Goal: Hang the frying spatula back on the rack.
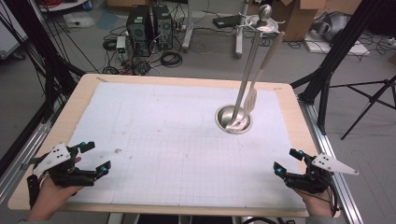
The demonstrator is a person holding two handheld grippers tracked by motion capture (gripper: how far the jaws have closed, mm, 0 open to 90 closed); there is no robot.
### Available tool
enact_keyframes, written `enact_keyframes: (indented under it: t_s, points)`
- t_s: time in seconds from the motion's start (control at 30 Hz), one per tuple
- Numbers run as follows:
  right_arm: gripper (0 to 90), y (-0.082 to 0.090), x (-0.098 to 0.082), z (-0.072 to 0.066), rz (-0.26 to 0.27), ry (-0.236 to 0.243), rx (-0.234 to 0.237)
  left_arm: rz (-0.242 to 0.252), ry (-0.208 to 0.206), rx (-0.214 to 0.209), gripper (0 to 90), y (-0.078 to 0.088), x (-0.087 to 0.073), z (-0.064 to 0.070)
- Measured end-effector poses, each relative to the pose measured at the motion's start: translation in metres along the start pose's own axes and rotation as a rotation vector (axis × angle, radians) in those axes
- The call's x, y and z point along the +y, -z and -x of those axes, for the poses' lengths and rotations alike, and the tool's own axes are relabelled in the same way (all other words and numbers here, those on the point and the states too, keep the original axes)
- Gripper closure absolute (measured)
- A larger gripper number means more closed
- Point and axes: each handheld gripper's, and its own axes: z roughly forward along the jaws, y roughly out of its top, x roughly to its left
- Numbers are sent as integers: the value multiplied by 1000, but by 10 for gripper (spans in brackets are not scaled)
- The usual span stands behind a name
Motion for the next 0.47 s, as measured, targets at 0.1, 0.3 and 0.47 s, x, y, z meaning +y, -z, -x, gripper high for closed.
enact_keyframes:
  t_s: [0.1,0.3,0.47]
  points:
    - [124,3,-4,4,1,-8,-18,-8,3,11,24,0,-2,-1]
    - [124,9,-13,10,0,-31,-43,-8,11,28,24,2,-3,-3]
    - [124,11,-15,10,2,-41,-43,-20,12,42,24,2,-4,-4]
